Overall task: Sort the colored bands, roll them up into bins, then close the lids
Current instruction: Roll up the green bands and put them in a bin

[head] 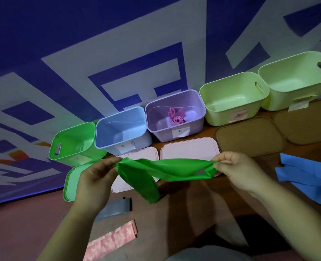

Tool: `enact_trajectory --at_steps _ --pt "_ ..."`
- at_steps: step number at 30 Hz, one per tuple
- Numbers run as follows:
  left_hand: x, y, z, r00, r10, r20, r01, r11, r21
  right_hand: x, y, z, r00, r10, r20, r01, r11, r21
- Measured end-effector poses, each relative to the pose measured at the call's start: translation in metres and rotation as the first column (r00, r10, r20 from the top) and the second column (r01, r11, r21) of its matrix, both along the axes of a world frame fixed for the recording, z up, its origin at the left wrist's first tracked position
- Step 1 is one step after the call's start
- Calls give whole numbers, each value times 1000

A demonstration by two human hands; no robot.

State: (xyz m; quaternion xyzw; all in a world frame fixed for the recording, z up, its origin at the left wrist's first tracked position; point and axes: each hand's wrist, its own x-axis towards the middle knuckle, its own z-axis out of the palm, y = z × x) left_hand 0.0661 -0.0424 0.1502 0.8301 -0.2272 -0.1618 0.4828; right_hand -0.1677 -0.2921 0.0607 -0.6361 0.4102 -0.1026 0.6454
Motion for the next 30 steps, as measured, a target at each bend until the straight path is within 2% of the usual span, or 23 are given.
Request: enact_trajectory --at_steps 3,5,8,12,15,19,22,26,30 --pt "0 -4 1 1000 -15 -5 15 1000 -9 0 -2 -2 998 -47 -29 46 998 -41" --pt "2 -5 2 1000 -10 -14 10 1000 -17 3 0 1 993 -109 49 103 988 115" --pt "6 0 1 1000 -9 -22 8 1000 -28 8 4 12 970 -176 170 97 915 392" --pt "14 12 -1 1000 -3 -25 2 999 -36 9 3 18 900 -212 382 -104 745 659" --pt "21 20 0 999 -8 -51 5 999 -49 14 11 21 841 -246 482 -230 643 730" --pt "33 27 5 998 -14 -60 11 998 -64 24 27 27 844 -231 483 -226 664 712" --pt "43 34 8 999 -26 -46 24 998 -60 29 35 21 896 -210 392 -119 736 667" --pt "52 40 15 995 -71 -66 65 994 -87 36 52 9 970 -136 203 39 907 419" --pt "50 40 27 983 -180 -43 173 976 -135 43 68 -2 991 -93 93 71 974 214"
